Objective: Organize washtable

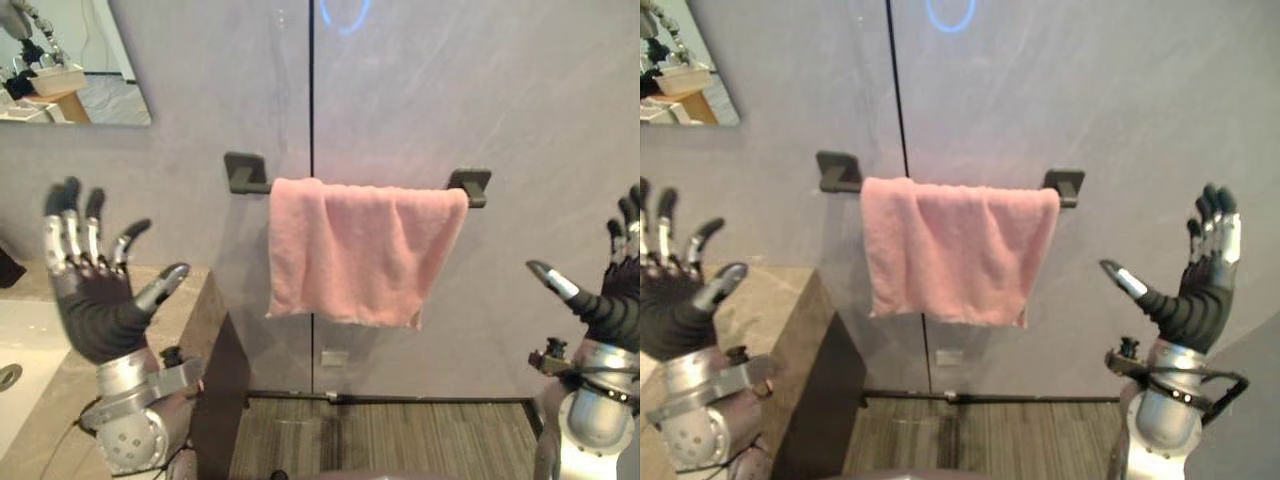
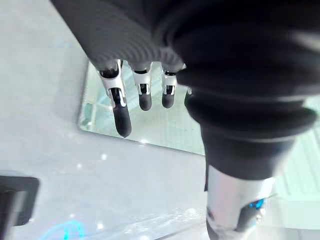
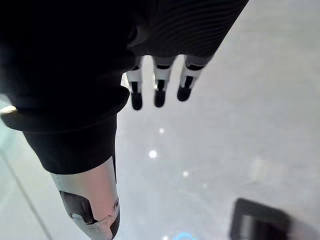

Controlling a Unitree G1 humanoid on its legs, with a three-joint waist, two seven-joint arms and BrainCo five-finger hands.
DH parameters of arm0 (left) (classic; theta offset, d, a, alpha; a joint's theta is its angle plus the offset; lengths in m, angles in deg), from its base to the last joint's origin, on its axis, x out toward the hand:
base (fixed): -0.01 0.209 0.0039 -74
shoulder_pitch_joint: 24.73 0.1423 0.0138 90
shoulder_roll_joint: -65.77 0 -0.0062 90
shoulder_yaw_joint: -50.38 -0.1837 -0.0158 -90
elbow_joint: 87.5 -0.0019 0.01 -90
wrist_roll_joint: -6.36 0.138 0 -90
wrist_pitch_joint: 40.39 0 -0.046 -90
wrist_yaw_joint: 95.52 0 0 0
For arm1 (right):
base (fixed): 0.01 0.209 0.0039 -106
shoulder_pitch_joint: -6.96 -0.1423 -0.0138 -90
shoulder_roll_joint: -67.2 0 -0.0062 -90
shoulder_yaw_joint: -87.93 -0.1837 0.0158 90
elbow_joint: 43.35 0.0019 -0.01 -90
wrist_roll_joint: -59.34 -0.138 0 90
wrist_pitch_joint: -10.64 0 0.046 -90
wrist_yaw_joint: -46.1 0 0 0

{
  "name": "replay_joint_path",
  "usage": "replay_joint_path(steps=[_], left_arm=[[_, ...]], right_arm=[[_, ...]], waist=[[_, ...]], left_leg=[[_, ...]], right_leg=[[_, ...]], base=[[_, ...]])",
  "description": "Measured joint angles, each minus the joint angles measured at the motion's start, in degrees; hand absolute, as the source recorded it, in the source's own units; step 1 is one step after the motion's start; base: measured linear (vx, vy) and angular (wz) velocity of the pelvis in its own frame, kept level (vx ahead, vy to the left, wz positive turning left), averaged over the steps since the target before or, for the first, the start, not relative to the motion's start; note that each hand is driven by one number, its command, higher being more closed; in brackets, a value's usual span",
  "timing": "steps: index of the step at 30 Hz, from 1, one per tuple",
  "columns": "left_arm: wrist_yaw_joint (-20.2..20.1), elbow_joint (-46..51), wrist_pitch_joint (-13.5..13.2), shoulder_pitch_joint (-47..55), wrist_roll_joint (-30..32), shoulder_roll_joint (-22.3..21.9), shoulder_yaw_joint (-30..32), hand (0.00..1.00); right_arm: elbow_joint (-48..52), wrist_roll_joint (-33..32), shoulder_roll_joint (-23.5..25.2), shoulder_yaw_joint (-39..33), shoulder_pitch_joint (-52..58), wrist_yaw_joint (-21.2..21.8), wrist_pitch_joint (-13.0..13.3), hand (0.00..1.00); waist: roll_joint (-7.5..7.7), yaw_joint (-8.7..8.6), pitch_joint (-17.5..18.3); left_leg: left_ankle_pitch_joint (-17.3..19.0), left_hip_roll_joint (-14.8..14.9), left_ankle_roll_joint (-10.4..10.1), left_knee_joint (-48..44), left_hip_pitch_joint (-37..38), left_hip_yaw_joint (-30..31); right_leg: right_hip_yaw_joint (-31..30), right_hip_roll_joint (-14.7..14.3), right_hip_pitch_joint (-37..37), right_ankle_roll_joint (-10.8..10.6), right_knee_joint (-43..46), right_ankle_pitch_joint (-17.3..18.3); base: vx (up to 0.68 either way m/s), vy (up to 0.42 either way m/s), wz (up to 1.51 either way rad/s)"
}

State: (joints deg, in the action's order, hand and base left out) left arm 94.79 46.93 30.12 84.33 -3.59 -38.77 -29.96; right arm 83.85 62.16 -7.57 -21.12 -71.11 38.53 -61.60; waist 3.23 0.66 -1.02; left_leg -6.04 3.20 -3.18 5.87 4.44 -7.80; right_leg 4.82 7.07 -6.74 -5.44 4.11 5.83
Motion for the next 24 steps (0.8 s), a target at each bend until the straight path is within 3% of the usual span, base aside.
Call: replay_joint_path(steps=[4, 10, 17, 24], left_arm=[[-0.31, 2.41, -1.5, -2.07, -1.94, 2.77, -2.49, 0.0], [-5.99, 1.02, -2.78, -9.39, -13.1, 5.82, -16.89, 0.0], [-12.37, -9.07, 0.76, -9.66, -22.7, 7.29, -27.14, 0.0], [-15.63, -16.95, 4.1, -11.9, -28.35, 8.09, -32.86, 0.0]], right_arm=[[0.19, -1.28, -4.09, 7.53, -4.68, 1.62, 2.01, 0.0], [-4.83, -7.91, -7.45, 21.38, -8.77, 7.86, 2.36, 0.0], [-15.16, -13.8, -11.08, 29.56, -8.77, 14.0, 1.22, 0.0], [-23.58, -13.93, -12.22, 33.61, -8.76, 15.77, -0.86, 0.0]], waist=[[-0.48, -0.12, 0.58], [-1.01, -0.47, 0.64], [-1.47, -1.58, 0.58], [-1.55, -1.69, 0.2]], left_leg=[[-0.18, -0.29, 0.24, -0.01, 0.44, 0.43], [-0.18, -0.45, 0.2, 0.02, 1.48, 0.91], [-0.19, -0.51, 0.17, 0.02, 1.51, 1.27], [-0.35, -0.52, 0.4, 0.01, 1.51, 1.29]], right_leg=[[-0.16, 0.25, -0.29, -0.2, 0.16, -0.15], [-0.01, 0.37, -1.31, 0.03, 0.68, 0.12], [0.07, 0.37, -1.4, 0.09, 0.72, 0.12], [-0.02, 0.34, -1.38, -0.14, 0.71, -0.02]], base=[[-0.01, 0.006, 0.0], [-0.02, -0.003, 0.03], [-0.02, -0.003, 0.01], [0.0, 0.0, 0.0]])
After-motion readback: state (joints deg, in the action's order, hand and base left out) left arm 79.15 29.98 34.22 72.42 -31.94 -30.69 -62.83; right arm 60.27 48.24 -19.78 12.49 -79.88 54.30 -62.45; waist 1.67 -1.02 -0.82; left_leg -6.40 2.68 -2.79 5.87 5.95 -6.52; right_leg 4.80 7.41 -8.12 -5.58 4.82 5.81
